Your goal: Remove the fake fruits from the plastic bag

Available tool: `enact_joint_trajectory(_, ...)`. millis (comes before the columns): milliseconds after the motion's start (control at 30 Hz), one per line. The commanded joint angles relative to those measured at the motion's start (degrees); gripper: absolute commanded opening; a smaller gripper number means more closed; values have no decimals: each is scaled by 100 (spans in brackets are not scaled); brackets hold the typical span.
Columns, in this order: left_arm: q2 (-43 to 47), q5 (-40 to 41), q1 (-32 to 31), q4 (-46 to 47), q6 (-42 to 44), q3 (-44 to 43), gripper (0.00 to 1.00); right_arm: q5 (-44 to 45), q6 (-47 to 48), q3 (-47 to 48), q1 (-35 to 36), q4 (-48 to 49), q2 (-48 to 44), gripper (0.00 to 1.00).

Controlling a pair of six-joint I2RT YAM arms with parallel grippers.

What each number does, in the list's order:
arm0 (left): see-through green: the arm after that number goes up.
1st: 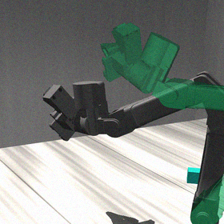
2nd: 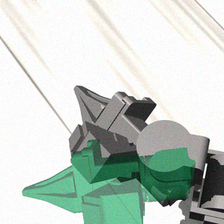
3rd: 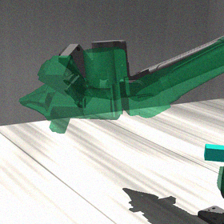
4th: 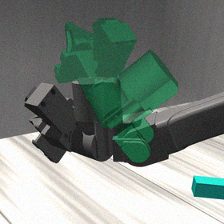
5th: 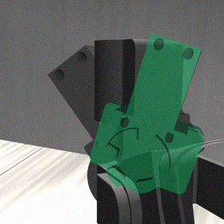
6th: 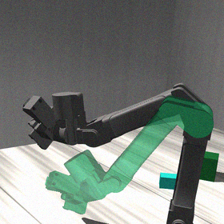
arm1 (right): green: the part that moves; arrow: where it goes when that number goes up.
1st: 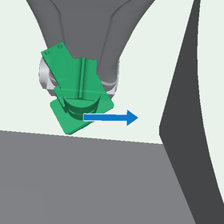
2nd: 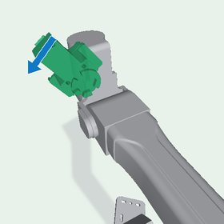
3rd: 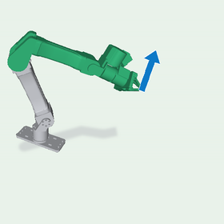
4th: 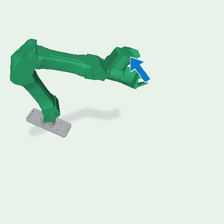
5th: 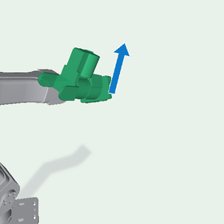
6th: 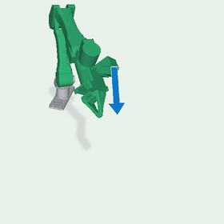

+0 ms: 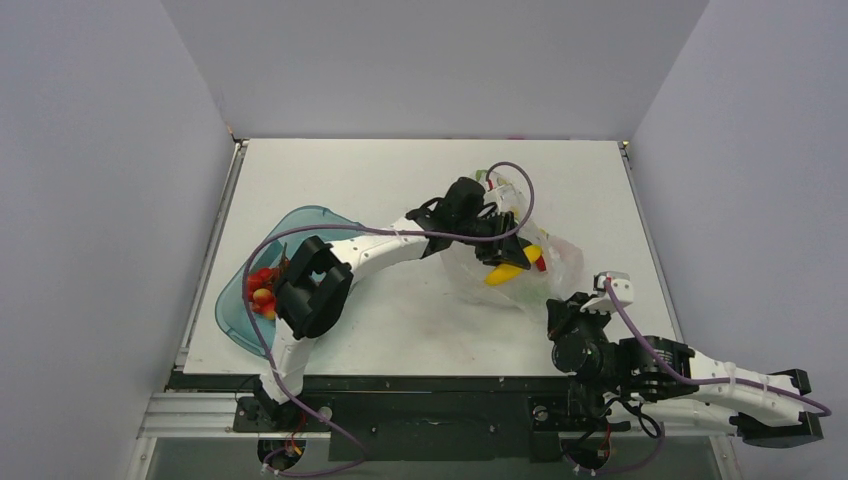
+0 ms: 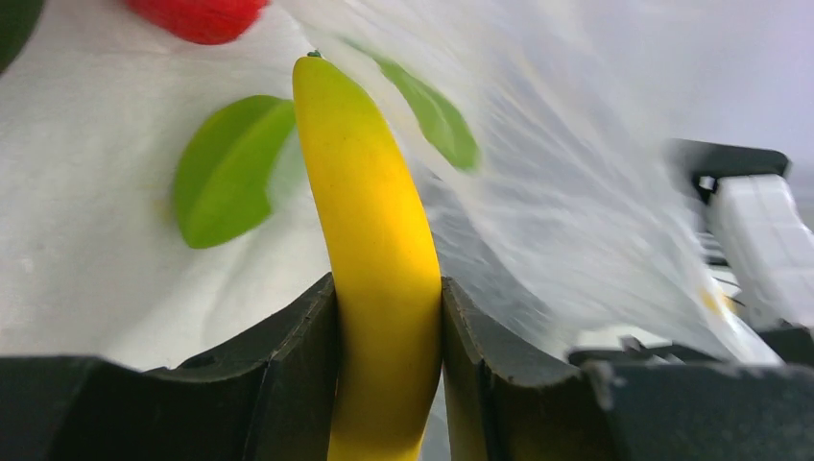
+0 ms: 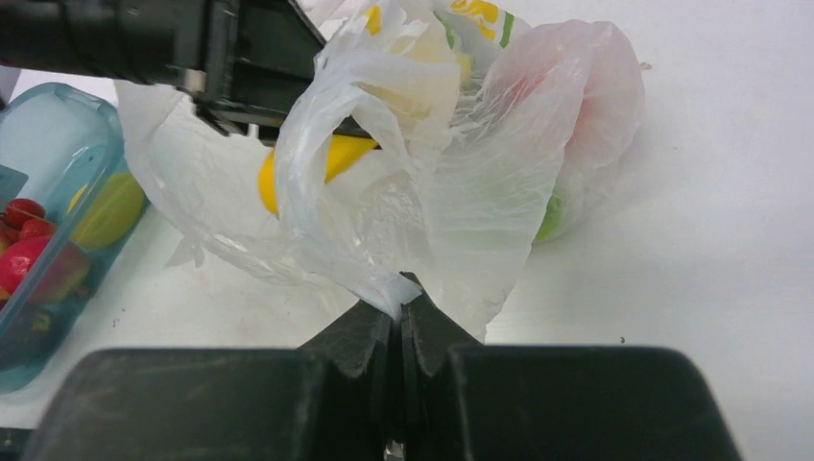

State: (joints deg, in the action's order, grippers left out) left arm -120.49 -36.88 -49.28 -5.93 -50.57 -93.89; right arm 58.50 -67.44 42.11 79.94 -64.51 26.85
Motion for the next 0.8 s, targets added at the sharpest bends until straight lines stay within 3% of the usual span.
enact_joint_trajectory(0, 868, -462, 57, 381, 33, -151, 13, 387, -261, 134, 38, -221, 96, 0)
enact_joint_trajectory(333, 1755, -638, 63, 89, 141, 416, 11, 470, -196, 199, 24, -212, -52, 0)
enact_joint_trajectory(633, 2953, -660, 151, 958, -328, 916, 6, 391, -193, 218, 38, -218, -288, 0)
enact_joint_trajectory(767, 3800, 130, 365, -245, 287, 1109, 7, 349, -191, 193, 39, -197, -461, 0)
